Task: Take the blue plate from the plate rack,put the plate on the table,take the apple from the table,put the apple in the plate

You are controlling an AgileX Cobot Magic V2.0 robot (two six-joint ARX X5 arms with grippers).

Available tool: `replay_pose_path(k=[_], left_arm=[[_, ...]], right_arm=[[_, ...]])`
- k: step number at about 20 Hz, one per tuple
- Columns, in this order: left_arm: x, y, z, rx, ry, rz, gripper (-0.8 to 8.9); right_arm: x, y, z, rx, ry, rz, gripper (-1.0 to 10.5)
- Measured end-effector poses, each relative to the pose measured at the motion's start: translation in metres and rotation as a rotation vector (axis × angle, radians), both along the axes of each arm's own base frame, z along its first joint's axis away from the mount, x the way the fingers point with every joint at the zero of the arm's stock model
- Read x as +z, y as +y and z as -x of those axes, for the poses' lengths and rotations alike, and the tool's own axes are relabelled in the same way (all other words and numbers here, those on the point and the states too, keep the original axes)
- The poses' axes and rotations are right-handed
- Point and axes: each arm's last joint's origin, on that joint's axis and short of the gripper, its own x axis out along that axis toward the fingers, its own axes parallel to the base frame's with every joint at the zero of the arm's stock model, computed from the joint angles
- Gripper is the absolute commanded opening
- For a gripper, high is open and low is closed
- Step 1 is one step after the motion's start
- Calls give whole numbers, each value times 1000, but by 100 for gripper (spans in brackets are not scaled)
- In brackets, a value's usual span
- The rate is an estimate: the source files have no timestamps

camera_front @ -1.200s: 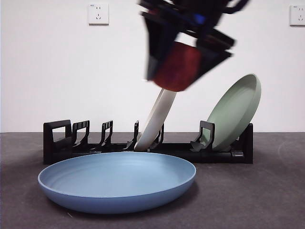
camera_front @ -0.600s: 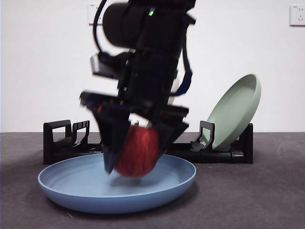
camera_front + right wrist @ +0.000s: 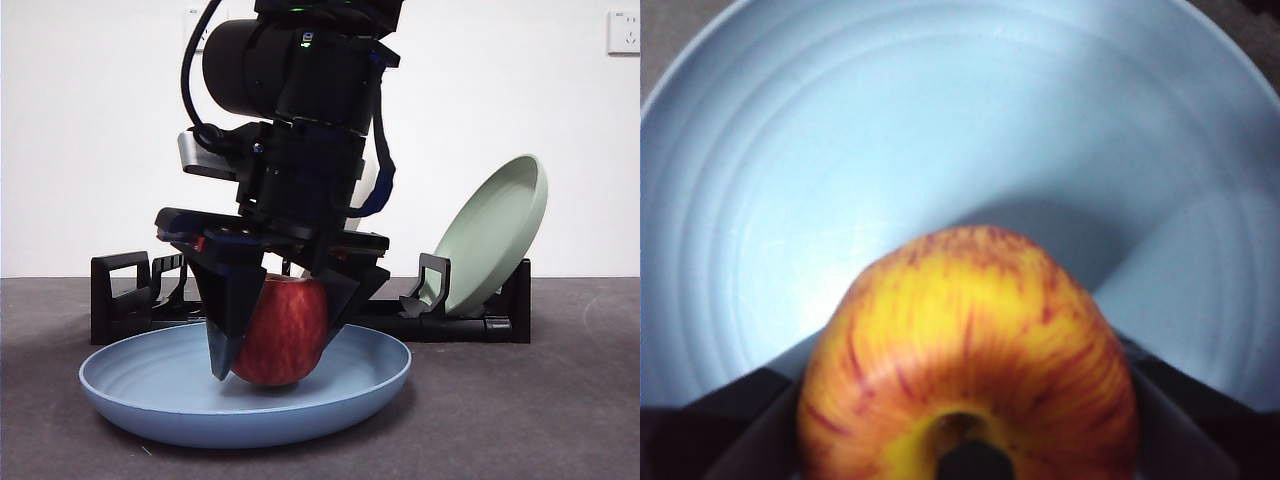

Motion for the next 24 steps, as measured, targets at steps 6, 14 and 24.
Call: replay_pose_path(k=[6,14,24], left_arm=[[-1,1,0,8,12,9,436],[-1,1,0,21,21,51,436],[-1,-8,-3,-35,58,118,435]], right_arm=[[0,0,0,0,-3,-4,549],[3,0,0,0,-8,-10,539],[101,-32,17,-6,-179,-202,533]])
